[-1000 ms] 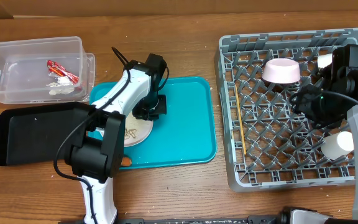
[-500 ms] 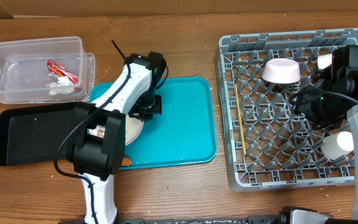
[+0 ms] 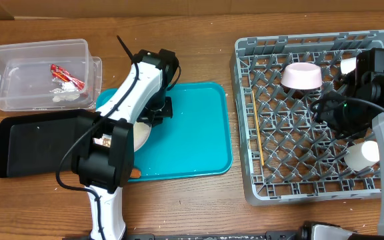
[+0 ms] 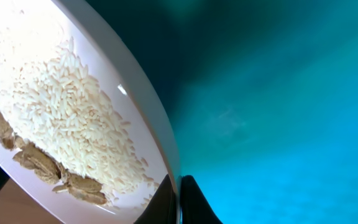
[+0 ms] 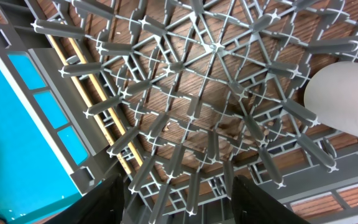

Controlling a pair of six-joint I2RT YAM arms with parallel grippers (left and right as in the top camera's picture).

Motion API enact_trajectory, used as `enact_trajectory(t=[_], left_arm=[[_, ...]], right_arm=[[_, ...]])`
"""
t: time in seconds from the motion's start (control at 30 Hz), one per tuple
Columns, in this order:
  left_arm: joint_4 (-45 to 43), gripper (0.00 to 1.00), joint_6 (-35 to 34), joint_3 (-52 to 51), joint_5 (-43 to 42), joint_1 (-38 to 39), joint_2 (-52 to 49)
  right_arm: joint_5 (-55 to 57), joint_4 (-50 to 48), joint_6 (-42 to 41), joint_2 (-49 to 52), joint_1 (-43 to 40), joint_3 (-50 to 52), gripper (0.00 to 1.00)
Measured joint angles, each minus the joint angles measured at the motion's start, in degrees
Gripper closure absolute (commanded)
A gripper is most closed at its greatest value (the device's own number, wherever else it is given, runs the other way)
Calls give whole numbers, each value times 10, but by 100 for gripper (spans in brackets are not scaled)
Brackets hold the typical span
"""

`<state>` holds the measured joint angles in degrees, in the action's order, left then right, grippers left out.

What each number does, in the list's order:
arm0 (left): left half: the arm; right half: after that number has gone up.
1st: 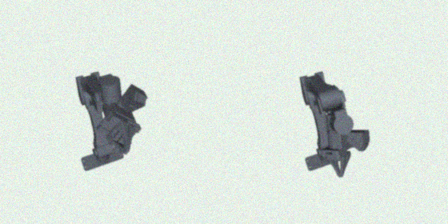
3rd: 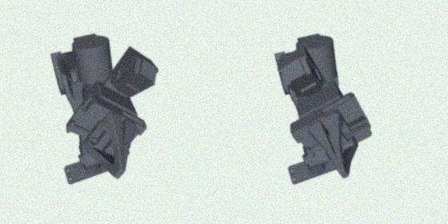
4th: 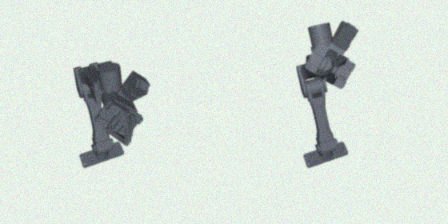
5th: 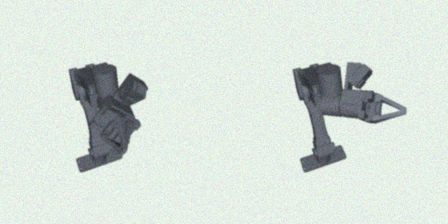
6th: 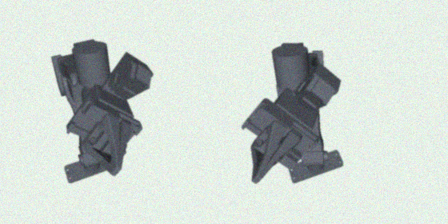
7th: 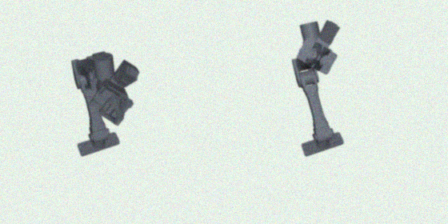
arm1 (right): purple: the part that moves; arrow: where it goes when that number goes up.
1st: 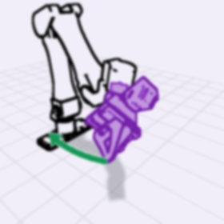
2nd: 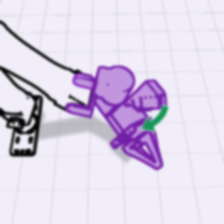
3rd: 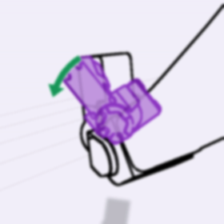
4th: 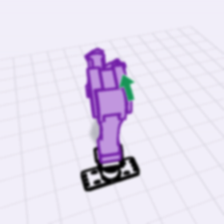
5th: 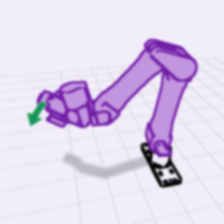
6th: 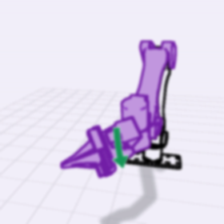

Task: Sort waste into correct bins and load items into the dishwasher
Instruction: 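Lift the plate left and tip the food onto the black tray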

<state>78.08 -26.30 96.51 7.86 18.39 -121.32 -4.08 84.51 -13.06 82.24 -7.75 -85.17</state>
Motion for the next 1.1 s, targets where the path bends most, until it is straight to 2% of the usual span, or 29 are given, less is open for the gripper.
enact_trajectory(t=[0.7,0.93,1.1], left_arm=[[87,96,-6,71,14,-5,2],[97,96,-3,71,14,-49,50],[101,96,27,74,3,-106,90]], right_arm=[[3,1,0,0,0,0,43],[5,1,6,0,0,0,43],[5,1,7,0,0,0,43]])
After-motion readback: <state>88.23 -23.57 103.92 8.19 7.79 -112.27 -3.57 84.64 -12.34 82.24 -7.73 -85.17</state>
